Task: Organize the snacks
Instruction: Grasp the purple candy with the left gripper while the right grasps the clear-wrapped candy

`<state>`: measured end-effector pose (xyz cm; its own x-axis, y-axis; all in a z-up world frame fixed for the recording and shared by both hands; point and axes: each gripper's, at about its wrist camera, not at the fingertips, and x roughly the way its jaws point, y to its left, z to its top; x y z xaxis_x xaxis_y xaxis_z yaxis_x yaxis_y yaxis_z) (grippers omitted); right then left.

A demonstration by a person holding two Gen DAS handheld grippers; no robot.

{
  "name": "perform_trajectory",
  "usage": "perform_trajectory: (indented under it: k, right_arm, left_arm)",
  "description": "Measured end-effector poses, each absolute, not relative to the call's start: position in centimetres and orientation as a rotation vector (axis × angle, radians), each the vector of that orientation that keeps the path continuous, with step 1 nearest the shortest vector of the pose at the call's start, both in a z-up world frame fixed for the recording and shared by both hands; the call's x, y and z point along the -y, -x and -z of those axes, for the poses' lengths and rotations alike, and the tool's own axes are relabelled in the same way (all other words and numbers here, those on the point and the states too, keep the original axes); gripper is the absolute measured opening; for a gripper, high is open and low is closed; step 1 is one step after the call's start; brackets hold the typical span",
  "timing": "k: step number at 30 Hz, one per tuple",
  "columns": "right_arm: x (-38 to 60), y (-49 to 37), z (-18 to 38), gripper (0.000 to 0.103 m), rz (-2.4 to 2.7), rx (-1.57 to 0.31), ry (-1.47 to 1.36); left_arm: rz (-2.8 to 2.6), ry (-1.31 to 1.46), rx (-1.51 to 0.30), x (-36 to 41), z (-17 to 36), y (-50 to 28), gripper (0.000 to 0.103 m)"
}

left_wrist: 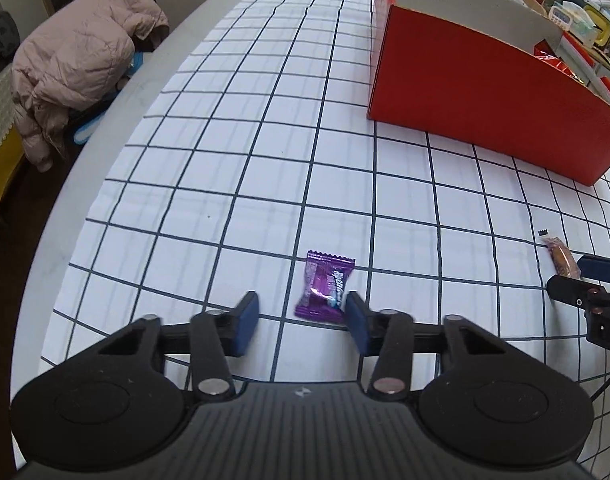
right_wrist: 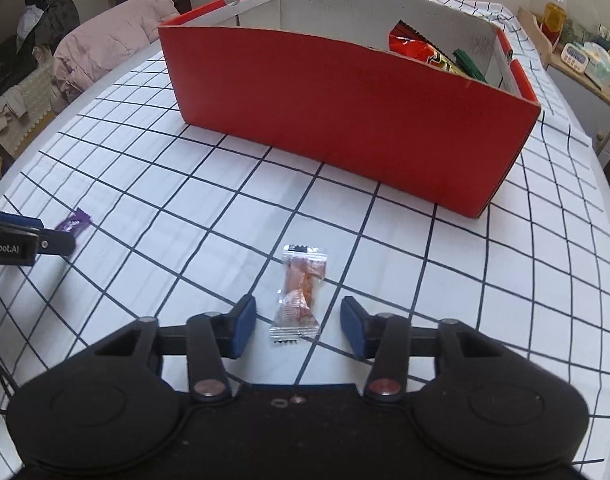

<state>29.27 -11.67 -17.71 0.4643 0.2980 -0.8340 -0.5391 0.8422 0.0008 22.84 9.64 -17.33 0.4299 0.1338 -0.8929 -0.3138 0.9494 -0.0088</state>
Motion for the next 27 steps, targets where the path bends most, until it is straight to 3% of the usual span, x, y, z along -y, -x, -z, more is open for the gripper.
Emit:
perform_trajectory:
  k: [6, 13, 27]
  right_arm:
    - [11.3, -29.2, 17.7, 0.031, -0.505, -0.948, 0.297]
    - [11.7, -28.9, 17.3, 0.023, -0.508, -0.931, 0.250]
    - [12.5, -26.2, 14.8, 0.020, -0.526, -0.889, 0.142]
  left_arm:
    - [-0.267, 0.183, -1.098, -9.6, 17.2, -22.9, 0.024]
    - [-0.258, 0.197, -1.110, -9.6, 17.1, -22.5, 0.023]
    - [-0.206, 0.222, -1.081, -9.5, 15.1, -20.3, 0.023]
